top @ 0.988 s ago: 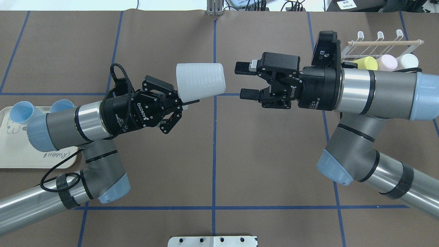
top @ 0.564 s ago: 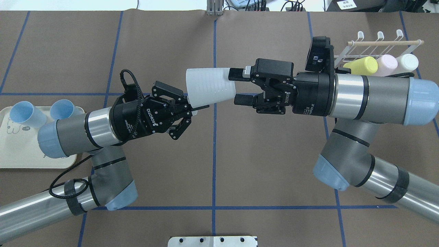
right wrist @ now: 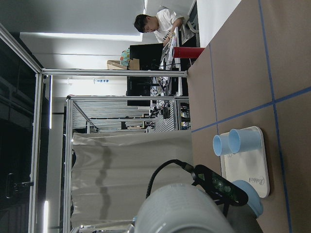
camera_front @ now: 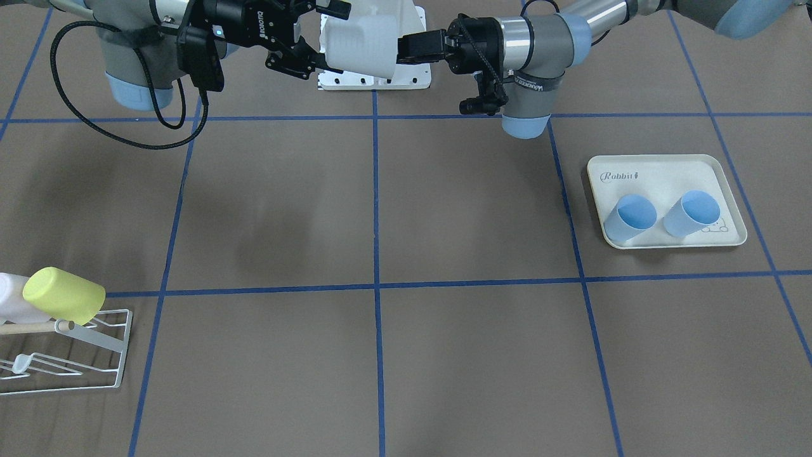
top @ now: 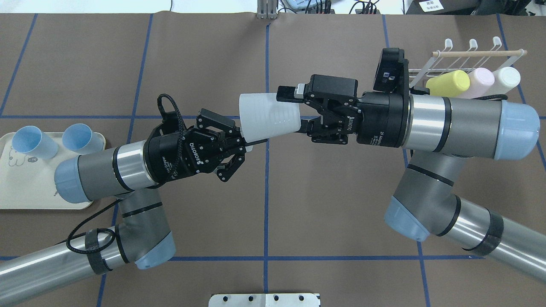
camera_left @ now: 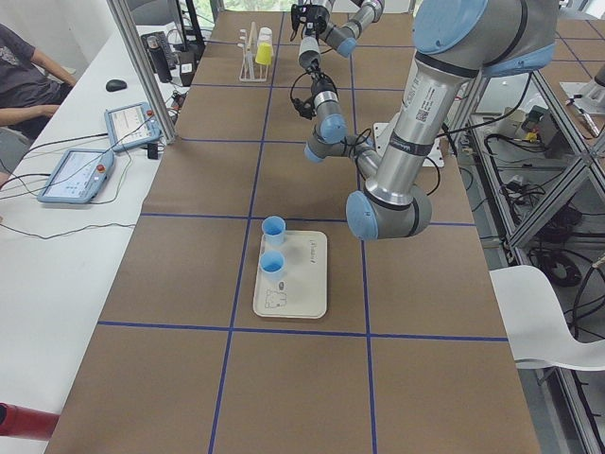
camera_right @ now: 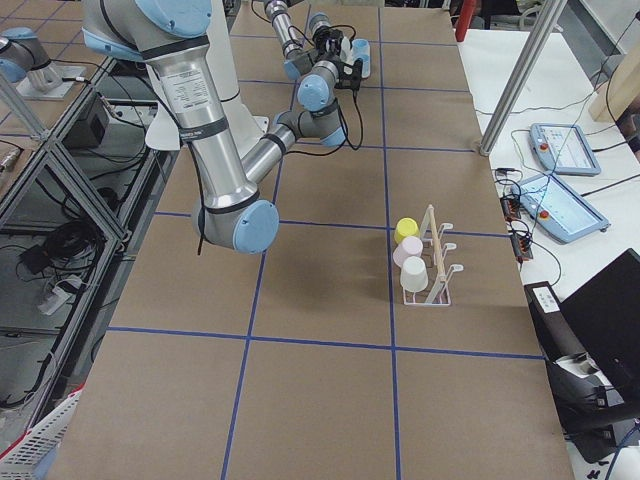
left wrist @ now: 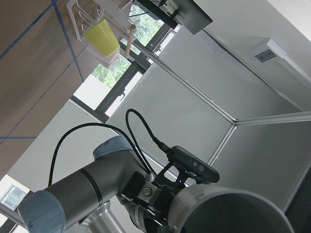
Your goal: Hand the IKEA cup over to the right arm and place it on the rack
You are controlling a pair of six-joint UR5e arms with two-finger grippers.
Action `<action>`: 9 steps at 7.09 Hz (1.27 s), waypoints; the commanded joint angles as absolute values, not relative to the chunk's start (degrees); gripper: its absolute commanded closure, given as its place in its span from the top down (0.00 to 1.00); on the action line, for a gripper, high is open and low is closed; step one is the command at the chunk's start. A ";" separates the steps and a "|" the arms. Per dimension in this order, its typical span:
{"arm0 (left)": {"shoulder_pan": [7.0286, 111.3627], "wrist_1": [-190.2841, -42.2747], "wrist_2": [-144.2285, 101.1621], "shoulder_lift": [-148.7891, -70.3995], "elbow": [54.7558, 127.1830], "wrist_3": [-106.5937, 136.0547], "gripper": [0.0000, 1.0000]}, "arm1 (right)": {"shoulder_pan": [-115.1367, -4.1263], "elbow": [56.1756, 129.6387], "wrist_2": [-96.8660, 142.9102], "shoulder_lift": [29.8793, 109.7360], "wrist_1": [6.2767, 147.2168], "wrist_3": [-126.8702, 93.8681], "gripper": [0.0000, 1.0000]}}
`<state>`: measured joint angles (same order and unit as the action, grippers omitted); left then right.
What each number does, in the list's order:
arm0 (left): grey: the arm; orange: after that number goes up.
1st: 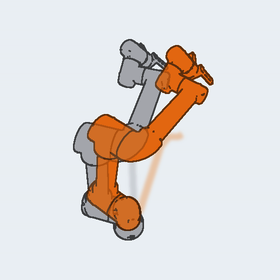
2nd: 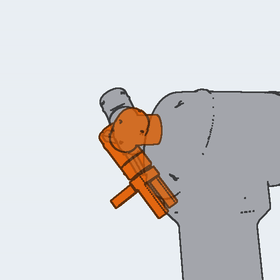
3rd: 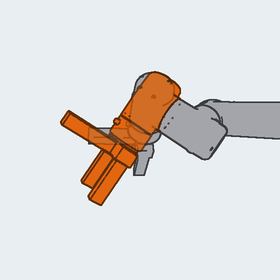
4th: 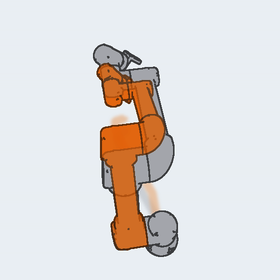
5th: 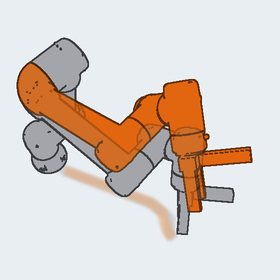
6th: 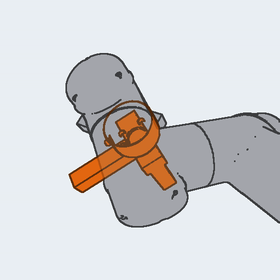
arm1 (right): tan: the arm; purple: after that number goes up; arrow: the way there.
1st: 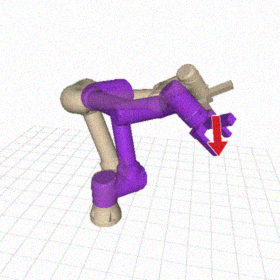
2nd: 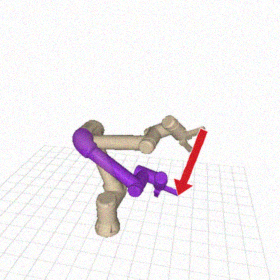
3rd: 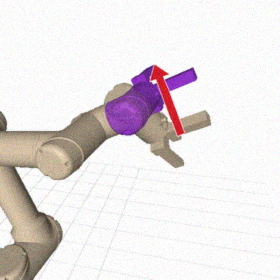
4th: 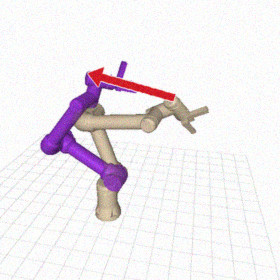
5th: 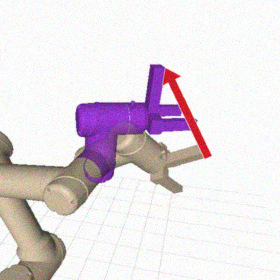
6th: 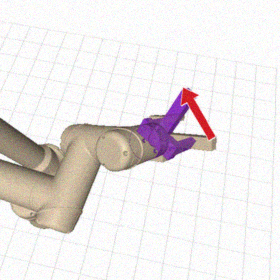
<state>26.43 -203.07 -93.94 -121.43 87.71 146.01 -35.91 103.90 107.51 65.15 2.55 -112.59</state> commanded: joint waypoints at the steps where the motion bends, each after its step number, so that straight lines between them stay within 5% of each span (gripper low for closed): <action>1: 26.28 -203.12 -93.96 -121.47 87.89 146.07 0.00 | -35.86 103.89 107.49 65.13 2.55 -112.59 0.81; 4: 26.19 -203.20 -94.04 -121.46 88.07 146.07 0.00 | -35.95 103.89 107.49 65.13 2.55 -112.59 0.81; 5: 26.19 -203.20 -93.96 -121.46 88.07 146.07 0.00 | -35.95 103.97 107.49 65.13 2.55 -112.76 0.71; 6: 26.19 -203.20 -93.96 -121.46 88.24 145.90 0.10 | -35.95 103.97 107.58 65.13 2.46 -112.85 0.46; 7: 26.19 -203.03 -93.87 -121.55 88.24 145.64 0.37 | -35.95 104.06 107.58 65.13 2.46 -112.85 0.25; 8: 26.19 -202.77 -93.43 -121.55 88.16 145.55 0.76 | -36.03 104.06 107.67 65.39 2.46 -112.76 0.13; 9: 26.37 -202.59 -93.43 -121.47 88.42 145.46 1.00 | -36.04 104.32 107.75 65.39 2.46 -112.85 0.13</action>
